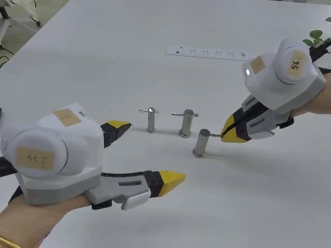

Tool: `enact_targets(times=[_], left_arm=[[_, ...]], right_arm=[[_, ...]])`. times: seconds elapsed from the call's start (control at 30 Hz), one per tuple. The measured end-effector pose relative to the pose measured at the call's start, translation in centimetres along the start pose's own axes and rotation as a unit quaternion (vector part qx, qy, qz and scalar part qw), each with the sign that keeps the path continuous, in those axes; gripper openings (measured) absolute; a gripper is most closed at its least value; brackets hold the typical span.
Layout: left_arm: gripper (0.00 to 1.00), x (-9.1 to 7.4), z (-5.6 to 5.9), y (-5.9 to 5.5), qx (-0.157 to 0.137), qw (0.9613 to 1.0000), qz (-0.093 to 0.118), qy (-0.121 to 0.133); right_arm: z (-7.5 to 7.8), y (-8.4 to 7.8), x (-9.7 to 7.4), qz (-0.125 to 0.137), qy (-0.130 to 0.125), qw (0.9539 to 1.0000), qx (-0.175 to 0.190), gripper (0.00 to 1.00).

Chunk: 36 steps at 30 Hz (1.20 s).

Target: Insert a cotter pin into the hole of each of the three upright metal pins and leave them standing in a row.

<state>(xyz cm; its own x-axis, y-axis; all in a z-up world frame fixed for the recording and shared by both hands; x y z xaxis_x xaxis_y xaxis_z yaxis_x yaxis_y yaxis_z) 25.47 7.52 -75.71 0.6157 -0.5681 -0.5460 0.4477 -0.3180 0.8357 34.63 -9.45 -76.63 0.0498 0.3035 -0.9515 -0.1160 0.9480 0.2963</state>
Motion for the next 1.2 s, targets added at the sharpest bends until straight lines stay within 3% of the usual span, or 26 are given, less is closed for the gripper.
enact_targets(times=[0.53, 0.73, 1.2], left_arm=[[0.79, -0.1, -0.1, 0.0, 0.0, 1.0, 0.001, 0.002], [0.79, -0.1, -0.1, 0.0, 0.0, 1.0, 0.001, 0.002], [0.79, -0.2, -0.1, 0.2, 0.001, 1.0, 0.004, 0.005]], right_arm=[[-0.1, 1.2, 0.5, 0.004, 0.007, 0.9997, 0.024, 0.05], [-0.4, 0.8, 0.5, -0.001, 0.001, 0.9995, 0.03, 0.14], [-0.4, 0.4, 0.1, 0.006, -0.011, 0.9997, 0.023, 0.05]])
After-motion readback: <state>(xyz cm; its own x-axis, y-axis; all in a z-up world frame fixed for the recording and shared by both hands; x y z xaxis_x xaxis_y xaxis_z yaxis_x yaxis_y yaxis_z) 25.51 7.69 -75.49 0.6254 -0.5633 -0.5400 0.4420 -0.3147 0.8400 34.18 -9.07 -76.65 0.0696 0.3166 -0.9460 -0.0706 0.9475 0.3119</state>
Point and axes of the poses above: the centre of the closed fingertips' face, and the gripper's own axes: x roughly forward along the fingers, z roughly to its right, y roughly out of its top, the point moved 6 cm from there along -x, roughly backward along the fingers, and after that the axes turned 11 degrees about -z, right-handed, at the moved point
